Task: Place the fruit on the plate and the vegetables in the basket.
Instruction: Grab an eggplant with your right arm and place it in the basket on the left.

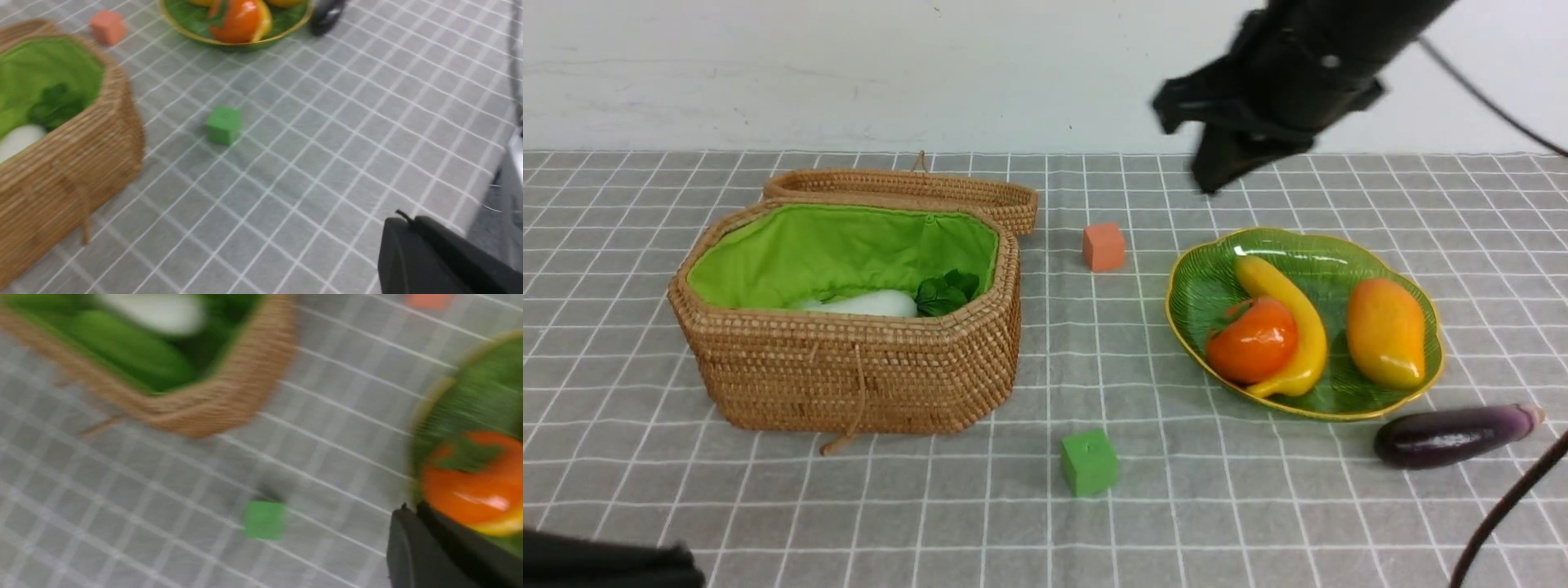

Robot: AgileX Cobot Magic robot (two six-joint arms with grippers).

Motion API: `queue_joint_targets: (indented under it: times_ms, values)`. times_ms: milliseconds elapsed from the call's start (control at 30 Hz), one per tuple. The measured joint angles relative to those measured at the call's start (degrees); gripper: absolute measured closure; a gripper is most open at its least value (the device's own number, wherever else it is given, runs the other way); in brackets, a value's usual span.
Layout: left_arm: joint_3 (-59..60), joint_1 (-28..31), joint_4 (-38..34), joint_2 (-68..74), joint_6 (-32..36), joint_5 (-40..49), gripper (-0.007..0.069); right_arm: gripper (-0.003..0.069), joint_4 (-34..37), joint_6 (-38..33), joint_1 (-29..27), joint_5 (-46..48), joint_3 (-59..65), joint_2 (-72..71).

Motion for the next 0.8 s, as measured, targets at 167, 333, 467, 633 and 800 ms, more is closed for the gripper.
queue_joint_targets:
  times_ms: [167,333,467,633,800]
  values:
    - [0.00,0.00,-3.32,0.00,4.67,0.00,0.0638,0.0650,-10.28,12.49,-5.45,-0.06,18.07,-8.73]
    - [0.00,0.00,-3.49,0.00,5.49,0.00,0.0638,0.0533,-11.57,23.66,-17.50,-5.28,34.75,-13.44]
    - [0.00,0.00,-3.49,0.00,5.53,0.00,0.0638,0.0289,-5.07,27.61,-27.66,-17.15,43.88,-11.79]
    - [0.00,0.00,-3.55,0.00,5.53,0.00,0.0638,0.0050,-0.09,25.95,-31.93,-24.75,44.99,-5.85]
    - [0.00,0.00,-3.82,0.00,5.53,0.00,0.0638,-0.0010,5.99,20.95,-32.52,-31.38,44.99,1.23]
